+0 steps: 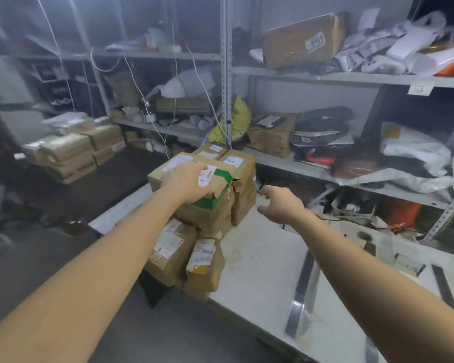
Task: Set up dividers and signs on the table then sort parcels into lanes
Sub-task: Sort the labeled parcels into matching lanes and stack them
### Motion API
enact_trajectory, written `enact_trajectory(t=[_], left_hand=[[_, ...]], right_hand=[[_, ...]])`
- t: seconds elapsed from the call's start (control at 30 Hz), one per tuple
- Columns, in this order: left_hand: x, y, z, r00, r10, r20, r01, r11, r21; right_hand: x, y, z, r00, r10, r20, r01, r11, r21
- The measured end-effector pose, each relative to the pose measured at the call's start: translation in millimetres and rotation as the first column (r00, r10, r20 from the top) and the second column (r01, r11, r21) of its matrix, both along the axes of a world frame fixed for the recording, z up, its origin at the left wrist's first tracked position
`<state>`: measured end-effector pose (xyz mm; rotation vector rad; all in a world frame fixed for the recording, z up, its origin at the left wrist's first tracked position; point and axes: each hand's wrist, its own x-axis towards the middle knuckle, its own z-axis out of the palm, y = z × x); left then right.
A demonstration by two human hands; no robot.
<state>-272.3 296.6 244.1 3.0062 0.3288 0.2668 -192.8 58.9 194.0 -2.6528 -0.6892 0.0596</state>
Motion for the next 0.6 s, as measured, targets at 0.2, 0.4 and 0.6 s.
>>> enact_trajectory(t=[0.2,0.4,0.6], left_hand=[[5.7,81.7,-6.4,0.994,0.112,0.011,-0.109,0.985,-0.133],[33.9,105.0,-42.0,0.998,0.054,-0.036,-0.064,0.903,-0.425],[67.9,113.0,-70.7,0.993,0.105,-0.055,-0.115,0.755,-0.645]], right_hand=[[1.3,72.2,-11.8,0.992,-0.082,-0.098,0.097,0.982,0.161],[21.0,110.4,-31.1,0.982,-0.168,-0.085,0.185,0.948,0.257],[55.2,139.8,-48.2,0.934,-0.158,-0.320,0.281,0.879,0.385]])
